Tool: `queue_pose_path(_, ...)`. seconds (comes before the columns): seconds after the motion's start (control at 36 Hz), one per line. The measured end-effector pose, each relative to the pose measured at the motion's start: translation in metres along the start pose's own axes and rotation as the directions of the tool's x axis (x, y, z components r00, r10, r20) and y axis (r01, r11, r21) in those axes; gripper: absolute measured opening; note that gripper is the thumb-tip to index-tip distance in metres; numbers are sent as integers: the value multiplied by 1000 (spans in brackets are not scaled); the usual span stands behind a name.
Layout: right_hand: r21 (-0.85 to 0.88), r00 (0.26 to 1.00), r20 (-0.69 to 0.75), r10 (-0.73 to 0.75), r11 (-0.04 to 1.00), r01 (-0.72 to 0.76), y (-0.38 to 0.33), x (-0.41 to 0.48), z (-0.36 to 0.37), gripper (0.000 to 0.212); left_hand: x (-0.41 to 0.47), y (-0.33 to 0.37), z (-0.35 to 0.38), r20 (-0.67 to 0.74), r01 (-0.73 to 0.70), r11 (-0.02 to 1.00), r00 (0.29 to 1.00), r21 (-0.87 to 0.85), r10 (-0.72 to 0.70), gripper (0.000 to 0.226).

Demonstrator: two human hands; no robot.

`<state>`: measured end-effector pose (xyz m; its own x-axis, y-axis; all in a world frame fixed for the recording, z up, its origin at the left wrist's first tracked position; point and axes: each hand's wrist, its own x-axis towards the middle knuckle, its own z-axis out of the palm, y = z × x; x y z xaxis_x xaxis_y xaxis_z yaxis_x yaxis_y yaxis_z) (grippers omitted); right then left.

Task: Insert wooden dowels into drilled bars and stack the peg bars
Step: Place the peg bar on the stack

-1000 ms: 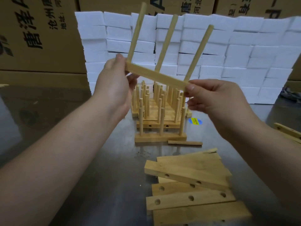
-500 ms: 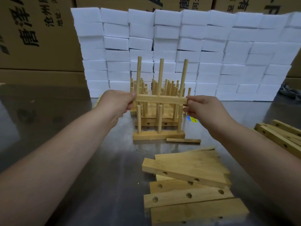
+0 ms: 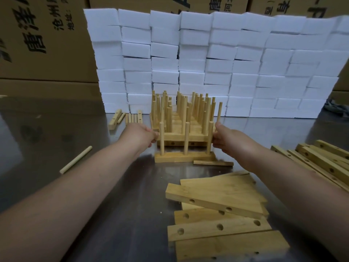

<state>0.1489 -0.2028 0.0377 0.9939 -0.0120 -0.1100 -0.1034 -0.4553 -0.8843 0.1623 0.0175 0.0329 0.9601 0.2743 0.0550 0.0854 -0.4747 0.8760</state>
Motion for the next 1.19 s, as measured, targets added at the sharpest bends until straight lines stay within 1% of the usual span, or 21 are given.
queue_pose_path(0.06,-60,1000,2,22,998,-22,2,0,1,63,0,-2,1,-4,5,997,1000,74,-4,12)
queue_pose_path(0.17,-147,998,-4,70,987,-70,5,0,2,61,0,-5,4,13,33,982,999,187,-37,13)
queue_pose_path(0.25,-176,997,-13,80,981,-81,5,-1,2,59,4,-10,6,65,-5,970,998,241,-11,17)
queue_pose_path(0.31,-201,997,-21,72,977,-74,2,-2,2,53,6,-12,4,82,-29,951,997,308,4,15)
queue_pose_path(0.36,-310,999,-36,39,949,-48,-3,-4,-1,41,7,-13,-2,110,-62,923,994,380,21,17)
queue_pose_path(0.42,-401,999,-43,-9,916,-9,-6,-5,-6,33,9,-13,-10,217,-145,890,975,433,54,16)
queue_pose_path(0.47,-478,998,-11,-67,877,53,-7,-8,-10,28,9,-12,-19,373,-236,836,927,496,41,16)
queue_pose_path(0.53,-585,994,68,-87,803,110,-6,-13,-11,30,9,-10,-26,478,-252,830,878,497,-19,30)
queue_pose_path(0.56,-637,991,105,-82,760,130,-5,-13,-9,33,9,-9,-29,508,-246,835,860,492,-46,37)
queue_pose_path(0.61,-679,988,137,-75,719,149,-1,-12,-4,34,9,-7,-32,537,-254,821,840,512,-75,45)
queue_pose_path(0.67,-674,986,105,-128,720,165,5,-9,-1,31,9,-9,-30,514,-273,785,855,555,-66,44)
queue_pose_path(0.72,-661,981,54,-188,730,176,9,-6,1,28,8,-11,-25,459,-284,763,888,581,-19,41)
queue_pose_path(0.86,-713,970,3,-243,679,173,13,-5,4,23,5,-17,-12,382,-295,760,922,579,66,29)
queue_pose_path(0.97,-742,973,55,-225,643,191,9,-7,2,26,5,-19,-7,320,-288,745,941,601,105,29)
queue_pose_path(1.03,-774,977,59,-203,609,173,5,-7,-3,20,5,-18,-5,309,-288,693,946,661,98,35)
queue_pose_path(1.08,-812,975,55,-217,559,170,-3,-10,-7,25,5,-14,-5,306,-288,625,949,725,83,41)
queue_pose_path(1.14,-797,966,111,-234,559,228,-10,-15,-11,21,1,-5,-7,308,-302,572,947,763,90,44)
queue_pose_path(1.19,-791,946,227,-232,523,318,-16,-22,-12,16,-7,6,-9,367,-373,524,922,766,120,44)
